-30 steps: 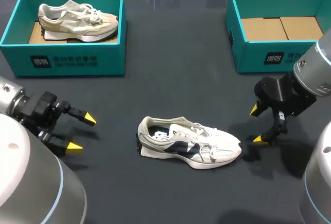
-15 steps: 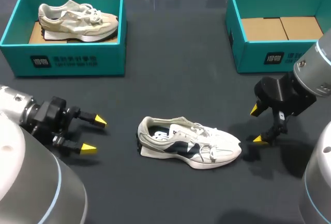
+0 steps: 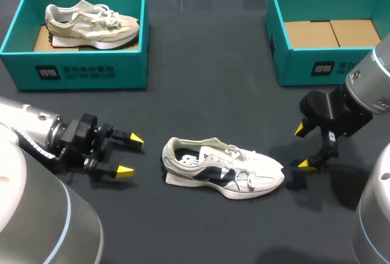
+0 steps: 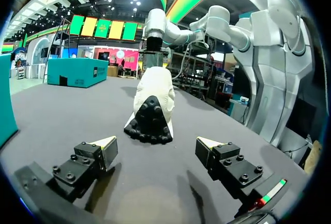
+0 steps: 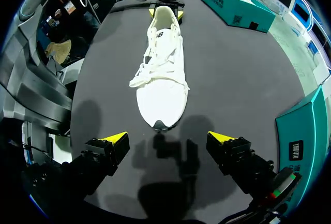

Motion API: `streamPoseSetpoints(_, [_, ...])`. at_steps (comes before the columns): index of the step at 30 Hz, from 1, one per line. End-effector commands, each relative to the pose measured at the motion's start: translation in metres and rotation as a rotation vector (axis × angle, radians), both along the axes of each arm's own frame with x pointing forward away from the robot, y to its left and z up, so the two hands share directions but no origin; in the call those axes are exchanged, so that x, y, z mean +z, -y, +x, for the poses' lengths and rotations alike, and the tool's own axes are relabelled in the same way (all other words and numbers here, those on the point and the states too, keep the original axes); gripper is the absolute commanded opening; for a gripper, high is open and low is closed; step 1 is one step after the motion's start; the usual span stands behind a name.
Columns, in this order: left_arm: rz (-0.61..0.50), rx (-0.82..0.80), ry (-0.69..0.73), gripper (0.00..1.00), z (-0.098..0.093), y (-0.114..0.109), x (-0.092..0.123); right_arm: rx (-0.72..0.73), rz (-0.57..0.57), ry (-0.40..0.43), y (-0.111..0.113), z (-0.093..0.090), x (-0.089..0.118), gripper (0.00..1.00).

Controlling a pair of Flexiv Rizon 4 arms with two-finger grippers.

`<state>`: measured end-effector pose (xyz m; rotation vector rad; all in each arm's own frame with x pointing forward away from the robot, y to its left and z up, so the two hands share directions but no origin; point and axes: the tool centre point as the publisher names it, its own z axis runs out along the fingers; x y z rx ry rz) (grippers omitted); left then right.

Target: Take the shoe out of the shoebox, open the shoe tongue, remove and reinsert the insole, then place the shoe into the shoebox

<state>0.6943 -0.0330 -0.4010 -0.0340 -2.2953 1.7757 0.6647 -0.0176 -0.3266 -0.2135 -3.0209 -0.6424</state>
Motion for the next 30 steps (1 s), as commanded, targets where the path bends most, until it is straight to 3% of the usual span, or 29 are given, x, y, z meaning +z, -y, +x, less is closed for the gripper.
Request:
streamPoseSetpoints(1, [-0.002,0.009,-0.002,1.0,-0.005,0.006,0.0,-0.001,-0.001,0.002,0.0,-0.002,0.001,1.0])
streamPoseSetpoints(9, [-0.002,0.009,-0.002,1.0,-0.005,0.006,0.0,-0.001,-0.001,0.002,0.0,-0.002,0.001,1.0])
streamPoseSetpoints(30, [0.002,0.038,0.03,1.0,0.004,0.053,-0.01,-0.001,-0.001,0.002,0.0,-0.002,0.001,1.0])
